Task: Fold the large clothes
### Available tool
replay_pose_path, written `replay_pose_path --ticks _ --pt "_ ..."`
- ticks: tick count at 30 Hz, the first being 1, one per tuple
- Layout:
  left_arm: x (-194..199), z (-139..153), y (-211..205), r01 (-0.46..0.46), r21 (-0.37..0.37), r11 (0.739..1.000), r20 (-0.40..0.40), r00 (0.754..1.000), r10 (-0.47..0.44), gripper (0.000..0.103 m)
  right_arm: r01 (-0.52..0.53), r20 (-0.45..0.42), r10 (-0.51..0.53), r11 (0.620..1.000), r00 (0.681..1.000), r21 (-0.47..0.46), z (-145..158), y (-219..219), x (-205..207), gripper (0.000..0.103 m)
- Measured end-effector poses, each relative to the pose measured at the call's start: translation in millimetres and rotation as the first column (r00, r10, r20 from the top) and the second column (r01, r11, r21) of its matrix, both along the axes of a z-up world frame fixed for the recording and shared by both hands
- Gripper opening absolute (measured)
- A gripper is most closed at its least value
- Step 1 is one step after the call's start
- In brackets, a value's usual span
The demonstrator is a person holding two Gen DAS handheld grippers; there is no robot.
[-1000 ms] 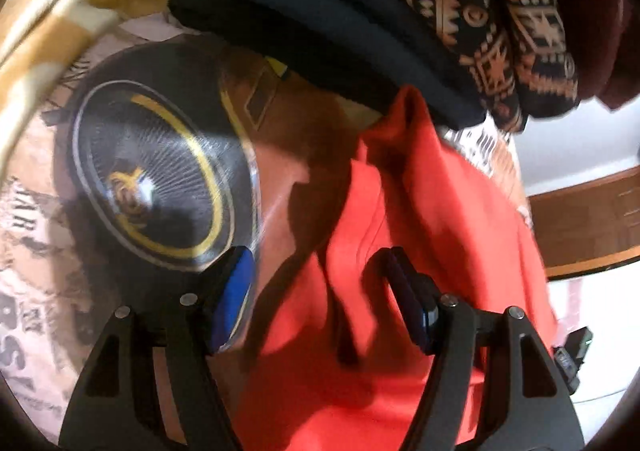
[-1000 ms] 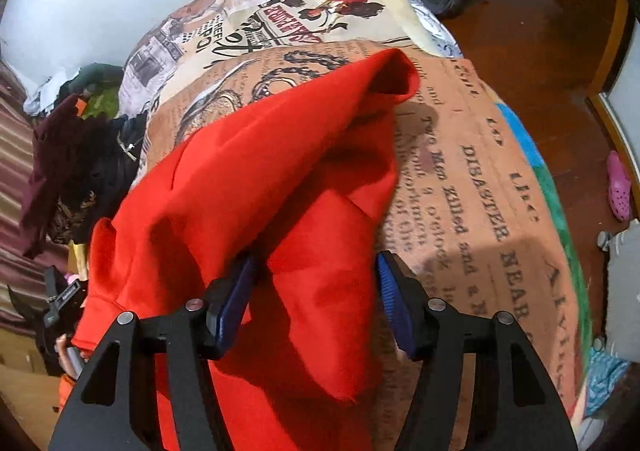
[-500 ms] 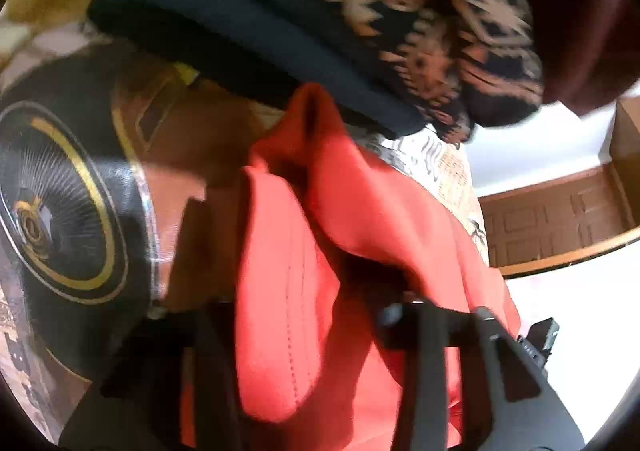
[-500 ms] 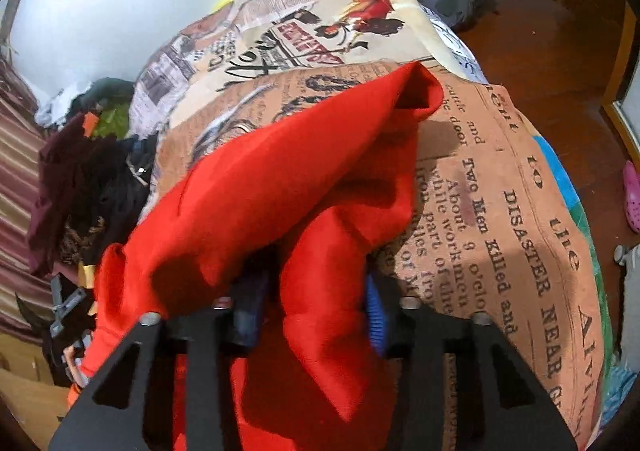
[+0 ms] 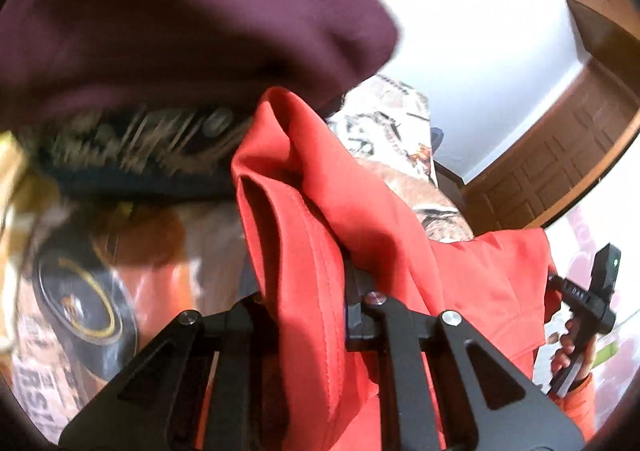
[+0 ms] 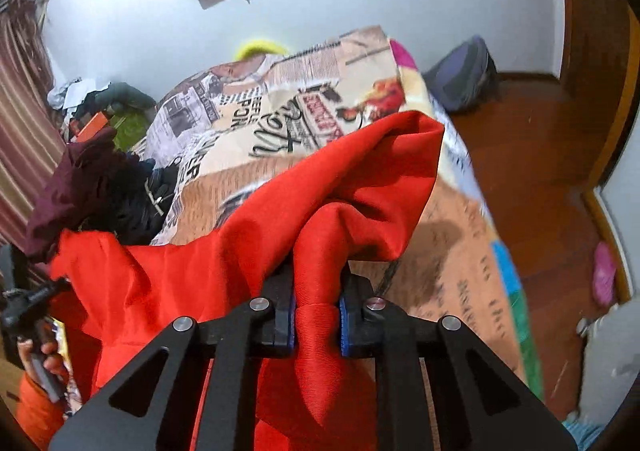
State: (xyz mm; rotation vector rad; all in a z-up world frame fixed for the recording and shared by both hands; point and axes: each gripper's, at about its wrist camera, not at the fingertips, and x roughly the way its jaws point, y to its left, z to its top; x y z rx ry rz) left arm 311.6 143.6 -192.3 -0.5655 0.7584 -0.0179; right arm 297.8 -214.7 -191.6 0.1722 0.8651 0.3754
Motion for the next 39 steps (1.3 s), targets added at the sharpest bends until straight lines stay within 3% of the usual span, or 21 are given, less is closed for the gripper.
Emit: replay_pose_path --ticks 6,12,17,18,21,26,33,34,36,38,39 --pt "36 16 -17 -0.004 0.126 0.992 -0.002 1.0 0.004 0.013 0.026 0.041 -0.026 1.0 0.999 -0.015 13 -4 23 0.013" --pt "62 -10 -32 0.021 0.254 0.967 -0.107 0.994 0.007 0.014 0.027 -0.031 -0.029 0.998 0.999 -0.057 -19 0 45 0.013" --pt "65 -26 -28 0.05 0.287 0.957 -0.22 0.975 0.016 0.023 0.014 -0.06 -0.022 0.993 0.998 -0.121 -39 1 48 0.015" --pt "57 -40 -29 0.061 0.297 0.953 -0.237 0.971 0.012 0.023 0.01 -0.056 -0.017 0.993 0.998 -0.12 -38 -1 46 0.017" --pt "54 -42 -31 0.075 0.318 0.945 -0.253 0.967 0.008 0.023 -0.006 -0.036 0.0 0.989 0.999 -0.145 -29 -2 38 0.019" --pt "33 -27 -24 0.066 0.336 0.94 -0.246 0.969 0.02 0.031 -0.01 -0.022 0.005 0.977 1.0 -0.215 -14 -1 23 0.02" --pt "-19 11 0 0.041 0.34 0.939 -0.207 0.978 0.033 0.038 -0.027 0.003 0.028 0.986 1.0 -0.164 18 -10 -8 0.021" --pt "-26 17 0 0.038 0.345 0.938 -0.198 0.98 0.033 0.039 -0.033 0.011 0.035 0.986 0.999 -0.162 23 -11 -13 0.022" --pt "-39 27 1 0.035 0.357 0.934 -0.18 0.983 0.032 0.04 -0.041 0.033 0.047 0.985 0.998 -0.165 33 -11 -28 0.033" --pt "-52 33 0 0.031 0.373 0.927 -0.166 0.986 0.034 0.044 -0.042 0.056 0.052 0.985 0.997 -0.164 39 -12 -42 0.052" --pt "-59 37 0 0.03 0.382 0.924 -0.161 0.986 0.034 0.044 -0.043 0.069 0.054 0.987 0.996 -0.157 43 -13 -49 0.053"
